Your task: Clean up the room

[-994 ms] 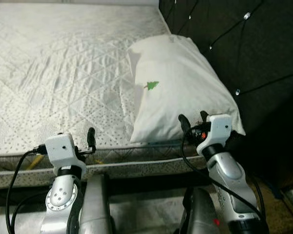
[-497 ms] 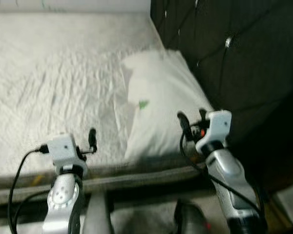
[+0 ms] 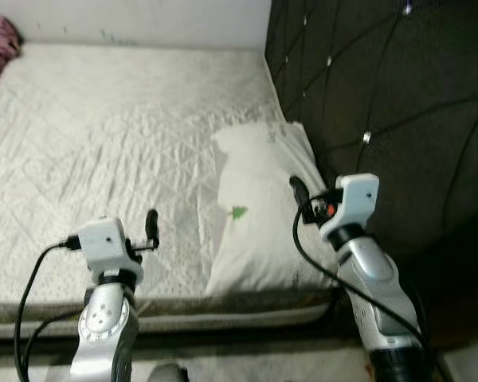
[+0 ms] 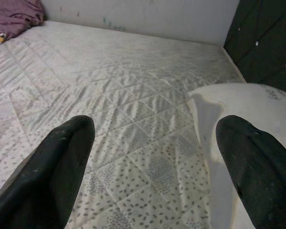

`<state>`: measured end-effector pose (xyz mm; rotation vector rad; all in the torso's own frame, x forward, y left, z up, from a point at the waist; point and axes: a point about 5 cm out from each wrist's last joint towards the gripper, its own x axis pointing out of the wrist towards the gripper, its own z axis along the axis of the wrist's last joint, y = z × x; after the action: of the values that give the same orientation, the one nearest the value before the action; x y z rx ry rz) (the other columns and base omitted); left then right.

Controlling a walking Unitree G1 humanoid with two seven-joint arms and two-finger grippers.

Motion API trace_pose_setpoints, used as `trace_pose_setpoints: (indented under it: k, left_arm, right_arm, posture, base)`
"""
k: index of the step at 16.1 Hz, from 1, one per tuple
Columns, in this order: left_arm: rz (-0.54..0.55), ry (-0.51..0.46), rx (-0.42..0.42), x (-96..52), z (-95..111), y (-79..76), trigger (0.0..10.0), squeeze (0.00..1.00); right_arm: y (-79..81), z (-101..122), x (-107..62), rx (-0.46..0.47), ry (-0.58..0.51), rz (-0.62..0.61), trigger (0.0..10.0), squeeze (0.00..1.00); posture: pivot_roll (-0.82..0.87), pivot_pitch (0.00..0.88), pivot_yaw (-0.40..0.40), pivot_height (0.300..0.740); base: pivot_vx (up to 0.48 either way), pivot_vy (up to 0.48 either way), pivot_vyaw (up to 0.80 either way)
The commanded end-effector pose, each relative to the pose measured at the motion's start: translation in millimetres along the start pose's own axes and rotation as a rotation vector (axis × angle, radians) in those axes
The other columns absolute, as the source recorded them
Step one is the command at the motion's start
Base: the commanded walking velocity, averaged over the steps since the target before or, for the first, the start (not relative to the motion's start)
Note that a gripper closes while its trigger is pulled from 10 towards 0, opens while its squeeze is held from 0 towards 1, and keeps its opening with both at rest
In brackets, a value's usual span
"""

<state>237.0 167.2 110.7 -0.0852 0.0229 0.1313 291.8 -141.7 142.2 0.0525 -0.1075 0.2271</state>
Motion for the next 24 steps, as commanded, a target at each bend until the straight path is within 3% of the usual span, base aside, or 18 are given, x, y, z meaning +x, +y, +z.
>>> trace_pose_setpoints:
  k: [1, 5, 21, 24]
  left_arm:
    - [-0.013, 0.025, -0.007, -1.6, -4, -1.0, 10.0, 0.00]
    - [-0.005, 0.032, -0.015, 3.1, -3, 1.3, 10.0, 0.00]
    - [-0.027, 0.002, -0.039, 6.1, -1, -2.2, 10.0, 0.00]
    - [-0.024, 0.003, -0.028, 5.8, 0, -2.4, 10.0, 0.00]
  right_arm:
    - [-4.9, -8, -4.9, -0.002, 0.029, -0.025, 10.0, 0.00]
    - [-5.9, -17, -4.4, 0.028, 0.061, -0.068, 10.0, 0.00]
    - [-12.1, -22, -1.9, 0.020, 0.083, -0.100, 10.0, 0.00]
    - [-12.2, -23, -1.9, 0.021, 0.086, -0.102, 10.0, 0.00]
  posture:
    - [-0.01, 0.051, -0.043, 0.740]
    - [-0.01, 0.056, -0.034, 0.740]
    - [-0.02, 0.055, -0.034, 0.740]
    - [-0.02, 0.055, -0.034, 0.740]
  base:
    - [0.000, 0.000, 0.00]
    - [0.000, 0.000, 0.00]
    - [0.000, 0.480, 0.00]
    - [0.000, 0.124, 0.00]
